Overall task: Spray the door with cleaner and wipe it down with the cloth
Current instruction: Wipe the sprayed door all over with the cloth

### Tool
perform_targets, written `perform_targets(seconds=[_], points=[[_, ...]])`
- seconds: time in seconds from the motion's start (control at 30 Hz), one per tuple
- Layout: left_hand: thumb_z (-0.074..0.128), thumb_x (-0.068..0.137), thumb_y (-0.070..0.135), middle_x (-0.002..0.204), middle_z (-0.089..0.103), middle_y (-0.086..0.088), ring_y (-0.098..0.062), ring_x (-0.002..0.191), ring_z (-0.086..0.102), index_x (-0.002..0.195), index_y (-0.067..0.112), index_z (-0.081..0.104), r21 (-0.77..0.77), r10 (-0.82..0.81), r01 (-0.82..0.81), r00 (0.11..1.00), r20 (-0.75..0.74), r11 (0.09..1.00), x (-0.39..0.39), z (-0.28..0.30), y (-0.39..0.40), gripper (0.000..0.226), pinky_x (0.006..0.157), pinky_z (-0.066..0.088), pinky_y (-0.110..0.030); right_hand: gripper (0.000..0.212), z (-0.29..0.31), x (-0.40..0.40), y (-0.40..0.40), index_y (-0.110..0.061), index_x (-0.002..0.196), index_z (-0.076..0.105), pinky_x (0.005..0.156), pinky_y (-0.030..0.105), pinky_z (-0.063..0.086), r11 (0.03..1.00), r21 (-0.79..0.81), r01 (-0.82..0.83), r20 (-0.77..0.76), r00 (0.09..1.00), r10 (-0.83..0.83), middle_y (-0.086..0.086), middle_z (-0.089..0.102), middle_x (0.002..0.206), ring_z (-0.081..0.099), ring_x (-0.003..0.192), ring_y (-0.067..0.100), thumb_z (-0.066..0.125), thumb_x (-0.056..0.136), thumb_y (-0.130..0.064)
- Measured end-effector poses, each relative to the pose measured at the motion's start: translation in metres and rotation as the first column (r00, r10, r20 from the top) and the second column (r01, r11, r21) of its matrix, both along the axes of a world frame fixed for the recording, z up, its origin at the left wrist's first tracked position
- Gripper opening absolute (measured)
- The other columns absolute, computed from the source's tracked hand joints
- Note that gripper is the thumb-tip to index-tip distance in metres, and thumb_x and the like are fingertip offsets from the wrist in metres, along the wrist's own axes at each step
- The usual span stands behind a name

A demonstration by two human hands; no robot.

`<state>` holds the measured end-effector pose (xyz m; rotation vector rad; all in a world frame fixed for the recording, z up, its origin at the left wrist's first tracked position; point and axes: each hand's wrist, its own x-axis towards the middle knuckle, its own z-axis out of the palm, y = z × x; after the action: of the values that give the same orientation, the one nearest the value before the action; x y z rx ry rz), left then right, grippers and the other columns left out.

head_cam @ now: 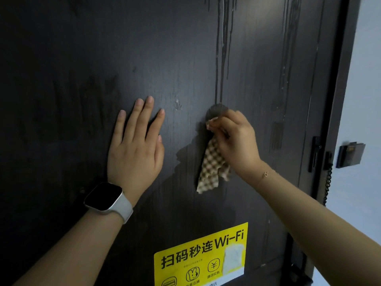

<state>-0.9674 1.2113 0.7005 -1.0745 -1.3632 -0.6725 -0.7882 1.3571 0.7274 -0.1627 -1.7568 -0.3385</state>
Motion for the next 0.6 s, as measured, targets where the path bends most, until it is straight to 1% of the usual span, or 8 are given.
perform_targets(seconds=[0.1, 0.2, 0.27, 0.4, 0.43, 0.5, 0.57, 0.6], points=[[0.037, 0.100, 0.021, 0.160, 0.021, -0.013, -0.028, 0.149, 0.017, 0.149, 0.011, 0.034, -0.008, 0.000, 0.000, 1.000, 0.004, 1.000, 0.000, 0.000, -0.001, 0.049, 0.121, 0.014, -0.049, 0.005, 0.009, 0.006, 0.004, -0.003, 0.084, 0.069, 0.066, 0.038, 0.046, 0.997, 0.056, 0.053, 0.056, 0.997, -0.056, 0.010, 0.063, 0.086, 0.056, 0.078, 0.028, 0.066, 0.086, 0.000], [0.035, 0.101, 0.022, 0.160, 0.021, -0.013, -0.028, 0.149, 0.017, 0.149, 0.011, 0.033, -0.015, 0.007, -0.007, 1.000, 0.001, 1.000, 0.000, 0.000, 0.000, 0.050, 0.121, 0.013, -0.049, 0.009, 0.034, 0.014, 0.018, -0.003, 0.078, 0.069, 0.069, 0.042, 0.049, 0.985, -0.174, 0.009, -0.197, 0.979, -0.044, 0.007, 0.059, 0.080, 0.057, 0.076, 0.021, 0.068, 0.086, -0.008], [0.035, 0.101, 0.022, 0.160, 0.020, -0.013, -0.028, 0.149, 0.016, 0.149, 0.011, 0.033, -0.012, 0.012, -0.012, 1.000, 0.004, 1.000, -0.001, -0.001, 0.000, 0.050, 0.121, 0.013, -0.049, 0.009, 0.037, 0.011, 0.016, -0.003, 0.077, 0.069, 0.070, 0.038, 0.049, 0.967, -0.249, -0.054, -0.259, 0.966, -0.012, 0.003, 0.058, 0.078, 0.055, 0.074, 0.014, 0.069, 0.085, -0.008], [0.035, 0.101, 0.022, 0.160, 0.020, -0.013, -0.028, 0.149, 0.016, 0.150, 0.011, 0.032, -0.014, 0.019, -0.019, 1.000, 0.005, 1.000, -0.001, -0.001, 0.000, 0.051, 0.121, 0.012, -0.049, 0.007, 0.015, -0.002, -0.001, -0.002, 0.079, 0.069, 0.069, 0.034, 0.049, 0.996, -0.074, -0.043, -0.005, 0.999, 0.042, 0.009, 0.061, 0.081, 0.058, 0.079, 0.023, 0.070, 0.086, -0.004], [0.036, 0.101, 0.022, 0.160, 0.020, -0.013, -0.028, 0.149, 0.016, 0.150, 0.011, 0.032, -0.017, 0.018, -0.018, 1.000, 0.005, 1.000, 0.000, -0.001, 0.000, 0.050, 0.121, 0.013, -0.049, 0.008, 0.020, 0.002, 0.001, -0.001, 0.079, 0.069, 0.070, 0.034, 0.049, 0.998, -0.064, -0.026, 0.023, 0.999, 0.028, 0.009, 0.061, 0.081, 0.059, 0.079, 0.023, 0.070, 0.086, -0.005], [0.035, 0.101, 0.022, 0.160, 0.020, -0.014, -0.029, 0.149, 0.016, 0.150, 0.011, 0.032, -0.021, 0.016, -0.016, 1.000, 0.006, 1.000, 0.000, 0.000, 0.000, 0.050, 0.121, 0.013, -0.050, 0.009, 0.039, 0.010, 0.012, -0.001, 0.077, 0.069, 0.069, 0.032, 0.047, 0.992, -0.124, -0.003, -0.080, 0.997, -0.007, 0.008, 0.062, 0.080, 0.060, 0.077, 0.022, 0.071, 0.084, -0.007], [0.035, 0.100, 0.021, 0.160, 0.020, -0.014, -0.029, 0.149, 0.016, 0.149, 0.011, 0.033, -0.022, 0.015, -0.015, 1.000, 0.008, 1.000, 0.000, 0.000, -0.001, 0.050, 0.121, 0.013, -0.049, 0.009, 0.051, 0.012, 0.016, -0.002, 0.077, 0.069, 0.067, 0.024, 0.043, 0.969, -0.239, -0.066, -0.264, 0.964, 0.000, 0.004, 0.061, 0.080, 0.059, 0.075, 0.016, 0.071, 0.083, -0.008], [0.036, 0.100, 0.021, 0.160, 0.020, -0.014, -0.029, 0.149, 0.016, 0.149, 0.010, 0.033, -0.019, 0.013, -0.013, 1.000, 0.009, 1.000, 0.000, -0.001, -0.001, 0.050, 0.121, 0.012, -0.049, 0.008, 0.050, 0.007, 0.012, -0.003, 0.077, 0.069, 0.068, 0.021, 0.043, 0.964, -0.253, -0.088, -0.295, 0.956, 0.009, 0.003, 0.059, 0.081, 0.058, 0.075, 0.015, 0.070, 0.084, -0.008]])
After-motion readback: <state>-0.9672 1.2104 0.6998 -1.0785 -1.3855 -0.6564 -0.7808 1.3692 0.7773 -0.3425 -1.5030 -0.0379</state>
